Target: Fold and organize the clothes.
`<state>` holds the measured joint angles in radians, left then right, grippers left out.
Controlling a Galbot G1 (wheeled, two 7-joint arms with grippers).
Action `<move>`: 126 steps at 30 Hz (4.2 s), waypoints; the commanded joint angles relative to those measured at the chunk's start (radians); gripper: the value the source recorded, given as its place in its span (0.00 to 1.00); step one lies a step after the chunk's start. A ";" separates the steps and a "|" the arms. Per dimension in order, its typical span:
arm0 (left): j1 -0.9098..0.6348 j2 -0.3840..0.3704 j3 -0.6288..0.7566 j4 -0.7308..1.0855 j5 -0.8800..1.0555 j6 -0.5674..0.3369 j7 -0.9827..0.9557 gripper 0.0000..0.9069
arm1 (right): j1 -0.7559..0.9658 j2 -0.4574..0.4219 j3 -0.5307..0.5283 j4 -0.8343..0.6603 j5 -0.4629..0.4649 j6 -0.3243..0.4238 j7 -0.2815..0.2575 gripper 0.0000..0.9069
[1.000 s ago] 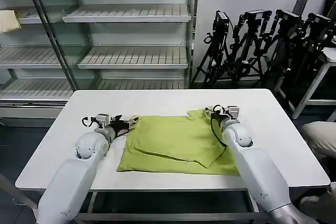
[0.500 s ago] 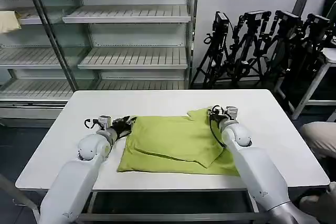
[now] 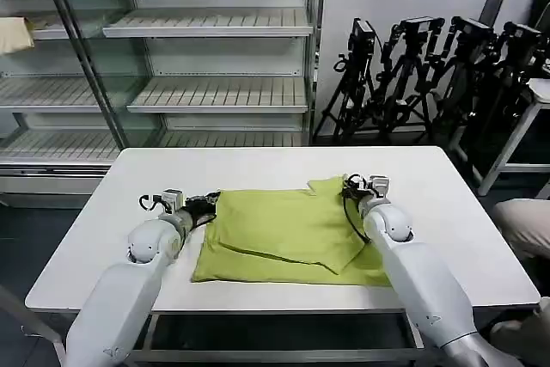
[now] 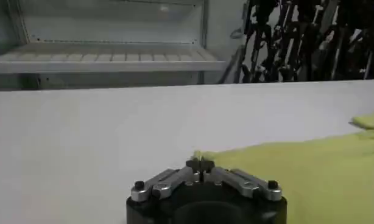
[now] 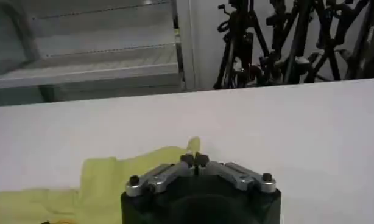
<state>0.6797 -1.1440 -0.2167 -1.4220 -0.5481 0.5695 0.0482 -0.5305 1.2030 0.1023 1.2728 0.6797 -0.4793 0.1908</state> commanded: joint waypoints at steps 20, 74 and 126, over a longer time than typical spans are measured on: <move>0.195 0.059 -0.089 -0.253 -0.025 -0.025 -0.038 0.01 | -0.289 -0.143 0.115 0.449 0.050 0.029 0.014 0.00; 0.550 0.039 -0.194 -0.693 0.086 0.005 -0.203 1.00 | -0.859 -0.174 0.441 0.809 -0.145 0.125 -0.086 1.00; 0.517 -0.036 -0.077 -0.550 -0.157 0.006 -0.415 0.01 | -1.007 -0.134 0.556 0.899 -0.200 0.157 -0.128 1.00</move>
<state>1.1948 -1.1790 -0.2931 -1.9684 -0.7160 0.5714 -0.3654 -1.5345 1.0686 0.6563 2.1723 0.4806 -0.3223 0.0627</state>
